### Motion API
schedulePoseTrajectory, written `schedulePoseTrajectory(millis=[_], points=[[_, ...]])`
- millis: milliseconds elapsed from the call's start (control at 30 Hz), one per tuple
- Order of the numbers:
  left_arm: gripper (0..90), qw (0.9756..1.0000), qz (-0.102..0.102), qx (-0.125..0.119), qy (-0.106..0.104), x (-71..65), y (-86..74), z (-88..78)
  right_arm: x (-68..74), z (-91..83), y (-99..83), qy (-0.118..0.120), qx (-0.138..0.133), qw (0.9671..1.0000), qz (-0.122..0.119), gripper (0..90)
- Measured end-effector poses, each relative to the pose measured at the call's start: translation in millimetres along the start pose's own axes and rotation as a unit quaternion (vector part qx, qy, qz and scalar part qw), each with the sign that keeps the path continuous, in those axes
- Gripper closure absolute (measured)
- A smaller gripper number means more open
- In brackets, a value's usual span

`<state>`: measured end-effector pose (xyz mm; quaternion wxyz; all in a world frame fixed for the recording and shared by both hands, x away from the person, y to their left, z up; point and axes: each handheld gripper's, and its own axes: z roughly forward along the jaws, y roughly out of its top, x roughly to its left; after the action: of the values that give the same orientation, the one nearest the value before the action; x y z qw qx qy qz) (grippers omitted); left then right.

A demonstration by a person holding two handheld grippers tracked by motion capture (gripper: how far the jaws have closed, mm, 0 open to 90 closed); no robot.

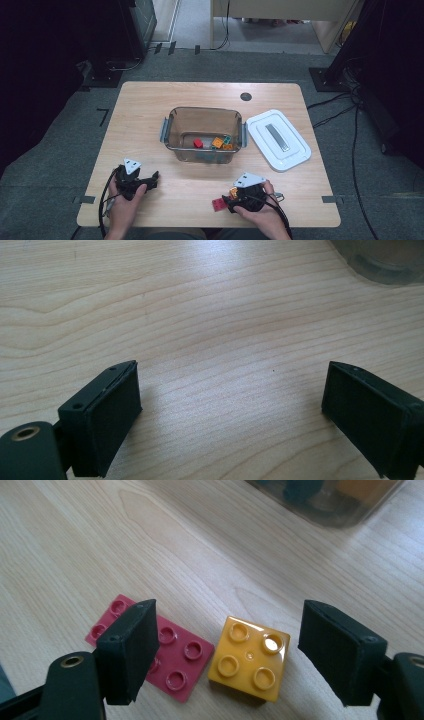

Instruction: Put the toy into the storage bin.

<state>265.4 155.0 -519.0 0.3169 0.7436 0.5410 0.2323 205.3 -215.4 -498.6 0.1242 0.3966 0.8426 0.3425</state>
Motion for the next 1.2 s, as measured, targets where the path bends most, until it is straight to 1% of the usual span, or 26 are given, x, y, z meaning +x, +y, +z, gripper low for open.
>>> schedulePoseTrajectory(millis=[100, 133, 167, 267, 333, 433, 500, 667, 800, 967, 1033, 1133, 1200], points=[[8.4, 1.0000, 0.000, 0.000, 0.000, 0.0, 0.0, 0.0, 2.0, 4.0, -2.1, -0.004, 0.010, 0.9999, -0.009, 24.2], [8.3, 1.0000, 0.000, 0.000, 0.000, 0.0, 0.0, 0.0, 2.8, 5.3, -2.7, -0.002, 0.011, 0.9999, -0.009, 23.9], [8.4, 1.0000, 0.000, 0.000, 0.000, 0.0, 0.0, 0.0, 3.4, 5.8, -3.1, 0.002, 0.009, 0.9999, -0.007, 24.2], [8.4, 1.0000, 0.000, 0.000, 0.000, 0.0, 0.0, 0.0, 2.9, 5.6, -3.4, 0.001, 0.006, 0.9999, -0.009, 25.3], [8.4, 1.0000, 0.000, 0.000, 0.000, 0.0, 0.0, 0.0, 0.3, 4.5, -4.4, -0.001, 0.003, 1.0000, -0.005, 27.4], [8.3, 1.0000, 0.000, 0.000, 0.000, 0.0, 0.0, 0.0, -6.7, 2.4, -6.6, -0.008, -0.005, 0.9999, 0.003, 32.5], [8.4, 1.0000, 0.000, 0.000, 0.000, 0.0, 0.0, 0.0, -12.3, 0.8, -8.1, -0.014, -0.010, 0.9998, 0.008, 34.0], [8.4, 1.0000, 0.000, 0.000, 0.000, 0.0, 0.0, 0.0, -26.2, -4.2, -12.1, -0.029, -0.011, 0.9992, 0.027, 34.2], [8.4, 1.0000, 0.000, 0.000, 0.000, 0.0, 0.0, 0.0, -36.8, -9.9, -15.4, -0.038, -0.010, 0.9987, 0.033, 34.5], [8.4, 1.0000, 0.000, 0.000, 0.000, 0.0, 0.0, 0.0, -49.7, -17.3, -19.8, -0.049, -0.007, 0.9975, 0.051, 34.2], [8.4, 1.0000, 0.000, 0.000, 0.000, 0.0, 0.0, 0.0, -54.0, -21.7, -21.4, -0.050, -0.010, 0.9971, 0.056, 34.3], [8.4, 1.0000, 0.000, 0.000, 0.000, 0.0, 0.0, 0.0, -58.7, -29.0, -23.5, -0.048, -0.019, 0.9969, 0.059, 34.9], [8.4, 1.0000, 0.000, 0.000, 0.000, 0.0, 0.0, 0.0, -61.2, -32.4, -25.5, -0.049, -0.019, 0.9968, 0.060, 35.6]])
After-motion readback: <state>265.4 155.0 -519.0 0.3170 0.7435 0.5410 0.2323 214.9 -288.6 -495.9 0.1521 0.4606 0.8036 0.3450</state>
